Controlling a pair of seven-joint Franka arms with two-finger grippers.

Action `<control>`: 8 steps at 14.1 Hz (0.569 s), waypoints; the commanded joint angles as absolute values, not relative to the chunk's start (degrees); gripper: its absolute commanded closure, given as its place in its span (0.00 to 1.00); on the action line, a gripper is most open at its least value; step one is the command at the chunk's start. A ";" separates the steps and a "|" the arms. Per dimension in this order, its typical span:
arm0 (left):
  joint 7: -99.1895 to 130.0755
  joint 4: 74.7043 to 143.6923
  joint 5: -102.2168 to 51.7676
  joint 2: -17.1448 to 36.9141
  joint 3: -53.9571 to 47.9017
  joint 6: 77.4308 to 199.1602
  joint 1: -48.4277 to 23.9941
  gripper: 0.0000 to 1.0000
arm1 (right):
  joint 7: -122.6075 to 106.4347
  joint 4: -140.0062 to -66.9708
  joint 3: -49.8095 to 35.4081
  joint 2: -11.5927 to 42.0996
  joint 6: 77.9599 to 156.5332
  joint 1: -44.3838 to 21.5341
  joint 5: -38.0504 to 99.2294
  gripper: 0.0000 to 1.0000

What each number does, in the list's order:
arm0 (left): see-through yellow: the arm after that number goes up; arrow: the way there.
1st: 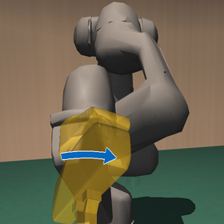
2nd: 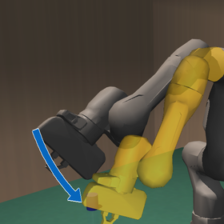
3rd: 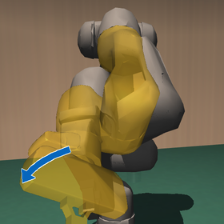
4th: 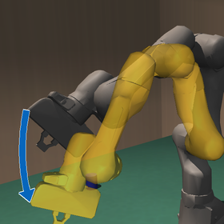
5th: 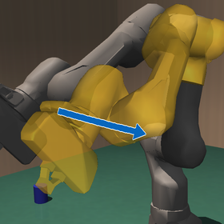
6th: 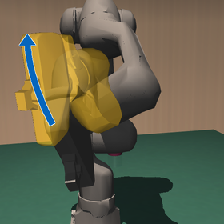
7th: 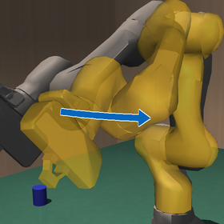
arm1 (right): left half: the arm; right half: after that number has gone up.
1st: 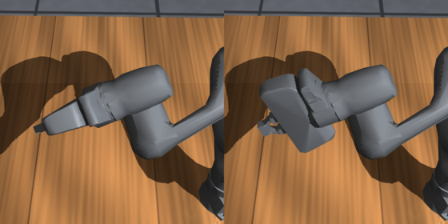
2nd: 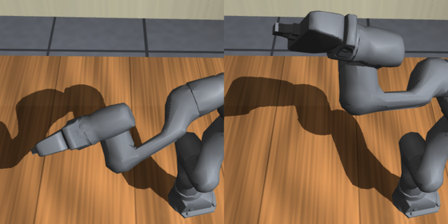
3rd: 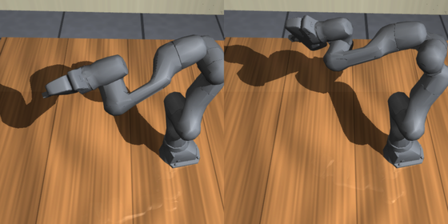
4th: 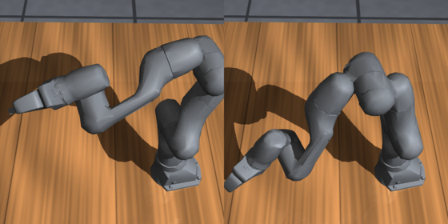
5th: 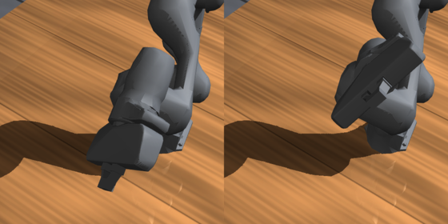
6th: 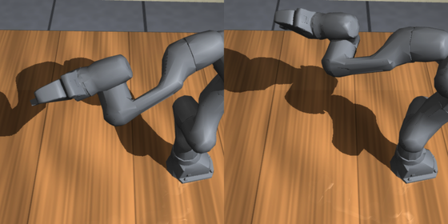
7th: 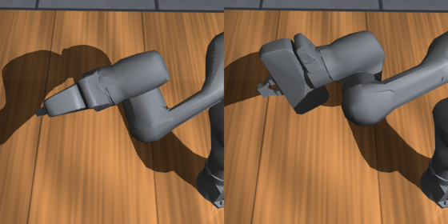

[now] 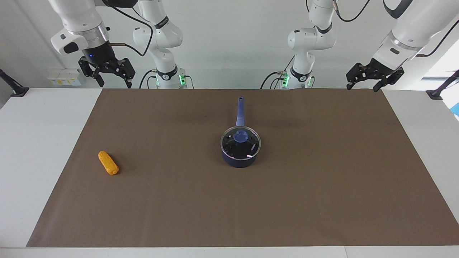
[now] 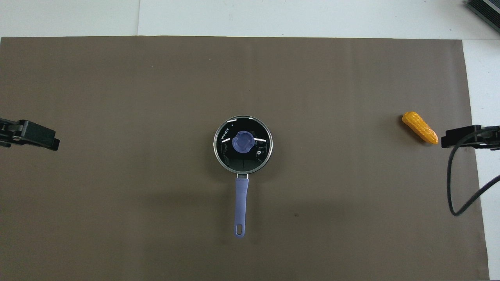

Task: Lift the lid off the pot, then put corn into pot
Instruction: 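Reach the left gripper toward the glass lid on the black pot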

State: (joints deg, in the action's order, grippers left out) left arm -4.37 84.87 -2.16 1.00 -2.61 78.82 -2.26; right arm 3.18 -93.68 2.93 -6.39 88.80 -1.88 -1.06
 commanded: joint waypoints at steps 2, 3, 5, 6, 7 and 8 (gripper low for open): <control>-4.83 88.41 -1.85 0.53 -1.93 82.87 -6.41 0.00 | 2.02 -92.20 2.81 -6.41 86.84 -1.14 0.00 0.00; -4.75 89.38 -1.85 0.53 -1.93 84.27 -7.90 0.00 | 1.93 -92.20 2.73 -6.50 87.01 -1.14 0.00 0.00; -3.70 91.14 -1.85 0.88 -1.93 87.00 -10.53 0.00 | 1.93 -92.20 2.55 -6.50 87.01 -1.14 0.00 0.00; -2.39 91.75 -1.85 1.14 -1.93 88.14 -12.72 0.00 | 2.11 -92.20 2.72 -6.50 86.92 -1.14 -0.26 0.00; -1.16 92.19 -1.85 1.32 -1.93 89.46 -14.40 0.00 | 2.02 -92.20 2.90 -6.50 87.01 -1.14 -0.26 0.00; -0.79 92.37 -1.85 1.75 -1.93 90.43 -15.89 0.00 | 1.93 -92.20 2.99 -6.50 86.84 -1.14 0.00 0.00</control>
State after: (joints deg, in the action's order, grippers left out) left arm -2.43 90.65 -2.17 2.04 -2.78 87.73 -12.41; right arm 3.18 -92.96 2.95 -6.40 88.72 -1.88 -1.06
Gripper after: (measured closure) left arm 0.000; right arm 0.000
